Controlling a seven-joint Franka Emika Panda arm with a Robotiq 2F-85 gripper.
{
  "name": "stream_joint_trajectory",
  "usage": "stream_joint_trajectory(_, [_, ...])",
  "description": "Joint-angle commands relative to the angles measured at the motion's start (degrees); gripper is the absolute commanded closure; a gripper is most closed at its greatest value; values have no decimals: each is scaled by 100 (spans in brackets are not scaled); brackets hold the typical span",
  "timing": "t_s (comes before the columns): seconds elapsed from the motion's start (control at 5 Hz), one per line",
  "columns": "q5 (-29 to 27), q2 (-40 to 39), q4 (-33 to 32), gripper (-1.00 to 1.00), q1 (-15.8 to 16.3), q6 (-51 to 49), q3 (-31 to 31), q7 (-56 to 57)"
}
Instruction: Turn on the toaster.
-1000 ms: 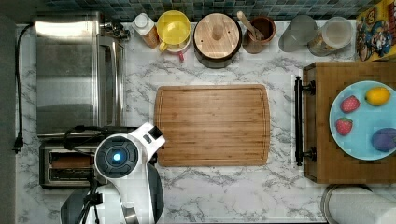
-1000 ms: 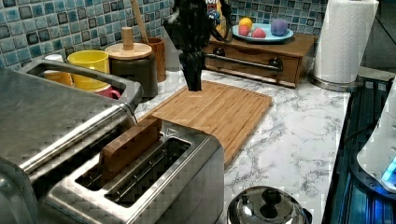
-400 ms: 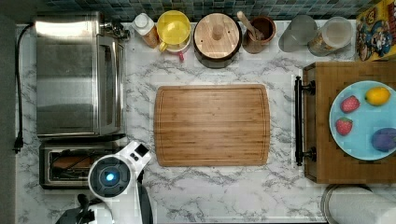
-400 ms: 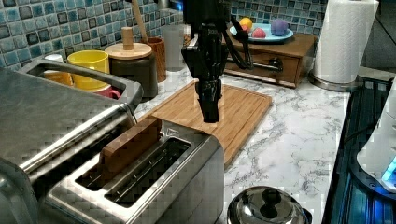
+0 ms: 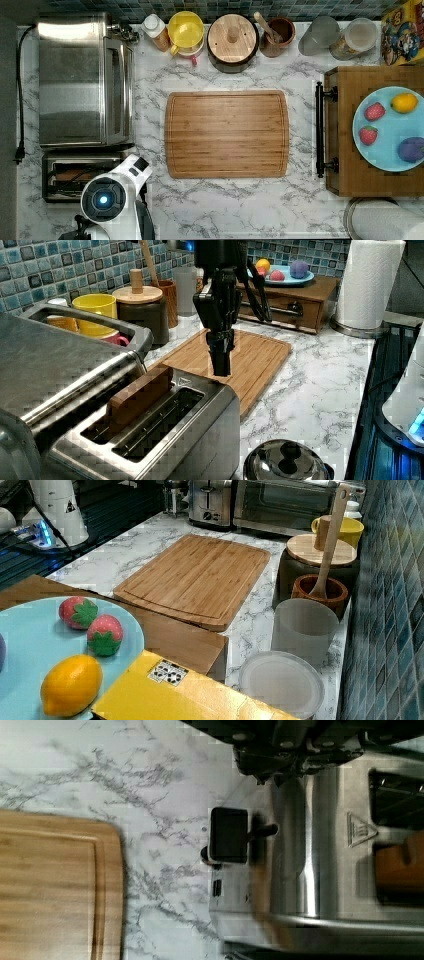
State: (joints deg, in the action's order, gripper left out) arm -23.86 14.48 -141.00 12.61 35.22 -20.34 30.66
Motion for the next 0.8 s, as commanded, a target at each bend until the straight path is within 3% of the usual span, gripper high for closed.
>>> stream_joint_trajectory(0.2, [347, -106, 172, 100, -340, 332, 53, -442])
stream_joint_trajectory(0.6, [116, -354, 297, 100, -103, 321, 32, -64])
stream_joint_trajectory(0.8, [157, -567, 383, 100, -187, 329, -69, -169])
